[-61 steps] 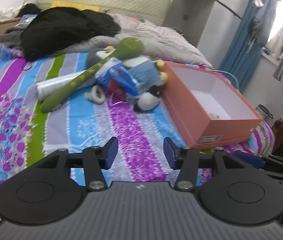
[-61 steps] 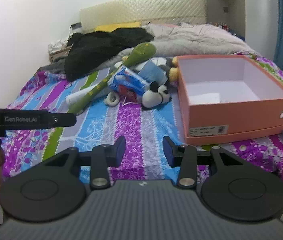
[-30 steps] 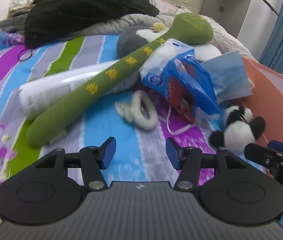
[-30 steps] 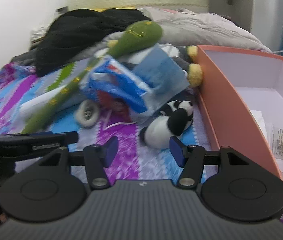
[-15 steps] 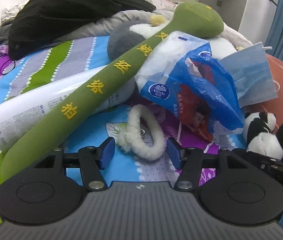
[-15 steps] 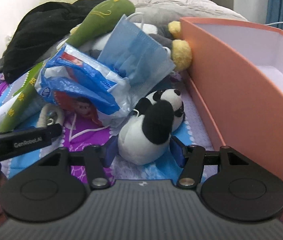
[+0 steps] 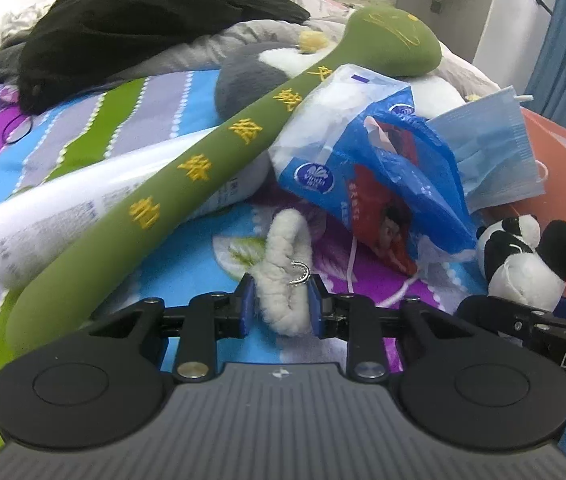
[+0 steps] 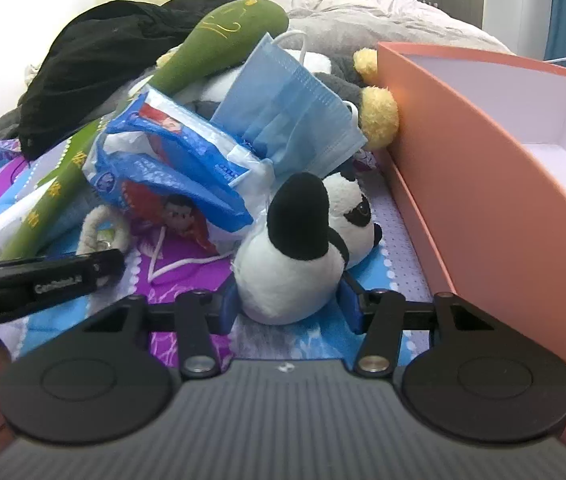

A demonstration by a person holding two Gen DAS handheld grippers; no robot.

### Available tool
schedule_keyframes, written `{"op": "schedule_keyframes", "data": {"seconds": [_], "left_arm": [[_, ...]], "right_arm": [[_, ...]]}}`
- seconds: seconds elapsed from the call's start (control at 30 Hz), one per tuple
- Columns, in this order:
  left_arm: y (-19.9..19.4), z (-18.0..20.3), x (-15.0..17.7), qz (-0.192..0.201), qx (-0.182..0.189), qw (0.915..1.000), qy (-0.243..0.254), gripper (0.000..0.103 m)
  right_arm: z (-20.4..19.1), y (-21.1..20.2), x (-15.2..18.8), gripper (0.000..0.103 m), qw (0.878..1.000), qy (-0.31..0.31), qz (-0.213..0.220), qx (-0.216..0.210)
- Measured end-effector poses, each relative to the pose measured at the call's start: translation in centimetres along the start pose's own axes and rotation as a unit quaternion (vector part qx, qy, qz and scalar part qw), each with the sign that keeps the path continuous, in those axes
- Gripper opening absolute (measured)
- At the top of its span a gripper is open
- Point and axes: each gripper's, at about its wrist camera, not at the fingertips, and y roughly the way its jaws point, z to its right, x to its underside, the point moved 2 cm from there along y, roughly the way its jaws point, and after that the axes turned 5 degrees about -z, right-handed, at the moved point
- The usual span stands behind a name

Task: Organize soft objects
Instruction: 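Grasp the white fluffy hair tie with the left gripper while the right grasps the panda plush, then carry the hair tie and panda plush with both grippers toward the pink box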

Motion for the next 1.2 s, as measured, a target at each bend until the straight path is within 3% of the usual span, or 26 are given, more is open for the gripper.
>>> {"op": "schedule_keyframes", "data": {"seconds": [0.23, 0.8, 1.2], "left_arm": [[-3.8, -0.3, 2.0, -0.005, 0.012, 0.9995, -0.03, 0.032], [-13.0, 2.4, 4.6, 0.016, 0.04, 0.9989, -0.017, 0.032], [-18.4, 4.6, 4.7, 0.021, 0.063, 0.9977, -0.015, 0.032]], "right_arm": [[0.0, -3.3, 1.4, 0.054, 1.0, -0.008, 0.007, -0.005], [-0.5, -10.5, 4.1, 0.054, 0.998, -0.033, 0.027, -0.041], [0.2, -15.1, 4.6, 0.054, 0.997, -0.042, 0.04, -0.052]]}}
